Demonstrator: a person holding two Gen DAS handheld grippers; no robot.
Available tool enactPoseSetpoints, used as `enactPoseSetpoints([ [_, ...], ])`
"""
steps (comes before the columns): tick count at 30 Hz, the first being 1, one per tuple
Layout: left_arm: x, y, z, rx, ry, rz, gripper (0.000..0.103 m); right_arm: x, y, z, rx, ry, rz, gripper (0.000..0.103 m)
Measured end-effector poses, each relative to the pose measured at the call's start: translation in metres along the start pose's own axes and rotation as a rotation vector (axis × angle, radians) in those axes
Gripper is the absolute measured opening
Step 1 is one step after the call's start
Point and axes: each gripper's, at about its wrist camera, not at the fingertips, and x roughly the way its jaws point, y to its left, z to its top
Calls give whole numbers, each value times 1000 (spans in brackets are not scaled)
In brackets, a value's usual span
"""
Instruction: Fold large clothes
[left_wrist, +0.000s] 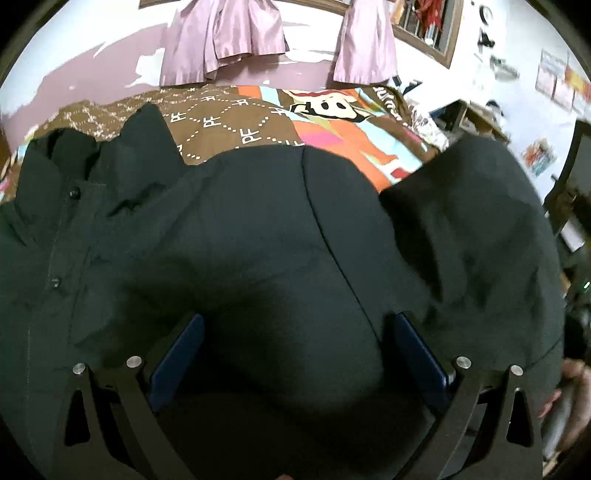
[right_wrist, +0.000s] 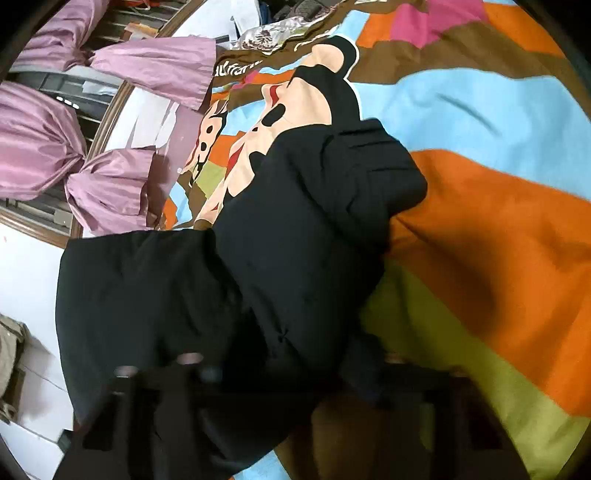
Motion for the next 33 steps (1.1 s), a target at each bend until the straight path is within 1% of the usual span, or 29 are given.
enactPoseSetpoints([
  [1,1,-1,0,11,4,14,100,-2,2,-1,-8,-5,2,20],
  [3,7,-3,-1,32,26,36,100,-11,11,2,-39,-24,-3,13],
  [4,9,-2,-1,38,36,36,100,-17,17,2,-55,-41,-6,11],
  [6,6,4,-2,40,53,-2,100,-30,37,3,-106,-73,-24,10],
  [8,-8,16,-1,24,65,-39,100,-45,57,3,-145,-96,-34,9],
  [11,-48,36,4,-5,55,-51,100,-78,104,-1,-235,-132,-39,9],
  [14,-97,58,11,-43,25,-44,100,-99,148,-11,-321,-151,-29,9],
  [19,-180,95,18,-124,-3,-76,100,-126,230,-50,-494,-185,20,9],
  [21,-217,112,18,-140,-19,-80,100,-129,270,-77,-610,-201,36,9],
  [23,-257,132,11,-172,-46,-78,100,-129,299,-104,-711,-203,56,9],
  [24,-272,140,8,-191,-56,-73,100,-125,318,-127,-781,-191,73,9],
  [25,-286,150,6,-213,-62,-68,100,-121,330,-142,-823,-175,88,9],
  [28,-327,183,-6,-292,-80,-43,100,-102,364,-199,-976,-102,146,9],
  [29,-341,196,-12,-313,-88,-21,100,-96,371,-217,-1023,-81,157,9],
  [30,-351,206,-15,-326,-94,2,100,-84,380,-245,-1108,-40,164,9],
  [32,-369,224,-26,-354,-98,48,100,-67,386,-284,-1228,17,163,9],
  [33,-376,234,-31,-373,-94,65,100,-52,386,-314,-1318,67,155,9],
])
